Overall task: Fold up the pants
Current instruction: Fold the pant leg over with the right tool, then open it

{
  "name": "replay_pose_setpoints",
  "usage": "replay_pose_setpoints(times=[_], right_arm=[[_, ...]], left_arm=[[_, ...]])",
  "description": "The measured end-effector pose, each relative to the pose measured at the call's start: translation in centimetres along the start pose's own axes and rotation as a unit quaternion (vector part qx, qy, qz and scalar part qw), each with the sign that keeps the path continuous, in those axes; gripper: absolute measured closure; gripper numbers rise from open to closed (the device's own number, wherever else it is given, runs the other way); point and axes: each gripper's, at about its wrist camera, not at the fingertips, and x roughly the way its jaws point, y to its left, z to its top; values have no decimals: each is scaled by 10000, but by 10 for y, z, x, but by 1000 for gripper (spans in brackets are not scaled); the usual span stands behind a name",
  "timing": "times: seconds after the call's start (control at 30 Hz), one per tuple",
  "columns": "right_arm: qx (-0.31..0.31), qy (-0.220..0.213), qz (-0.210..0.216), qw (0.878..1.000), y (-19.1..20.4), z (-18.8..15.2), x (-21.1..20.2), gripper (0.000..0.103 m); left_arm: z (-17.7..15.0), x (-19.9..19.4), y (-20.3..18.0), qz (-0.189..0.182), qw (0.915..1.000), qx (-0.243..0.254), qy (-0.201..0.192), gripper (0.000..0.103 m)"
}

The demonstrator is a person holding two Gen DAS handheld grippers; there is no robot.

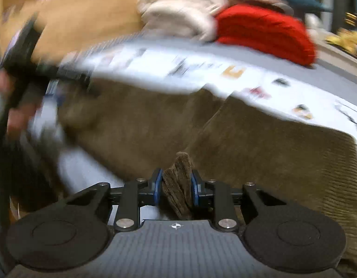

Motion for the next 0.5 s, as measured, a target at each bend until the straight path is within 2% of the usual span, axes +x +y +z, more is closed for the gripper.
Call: replay_pose_setpoints(times=[0.07, 0.13, 0.17, 0.23, 0.27, 0.3, 0.33, 0.4, 0.5], right_arm=[[300, -334, 51, 9990, -5, 10, -13, 77], [63, -334, 91, 9994, 2, 10, -15, 77], [-184, -132, 97, 9997, 9, 5, -8, 77], [-460, 617, 109, 9970, 17, -11, 15, 75], [-575, 840, 120, 9947, 19, -19, 23, 74], [-757, 720, 115, 9945, 24, -26, 23, 66], [-906, 655, 160, 9936, 30, -28, 19, 52], [-823, 767, 468, 9925, 32, -20, 13, 32], [-319, 622, 613, 9957, 19, 12, 9, 32]], left_arm=[[0, 0, 1, 0, 10000, -13, -4, 0], [0, 0, 0, -6, 10000, -8, 5, 0], [0, 0, -1, -4, 10000, 2, 7, 0], [0, -1, -2, -12, 10000, 16, 0, 0], [0, -1, -1, -21, 10000, 16, -4, 0], [0, -2, -1, -29, 10000, 10, -4, 0], [0, -1, 0, -35, 10000, 2, 6, 0], [0, 0, 2, -22, 10000, -18, 49, 0], [1, -1, 4, -67, 9999, -131, 68, 0]])
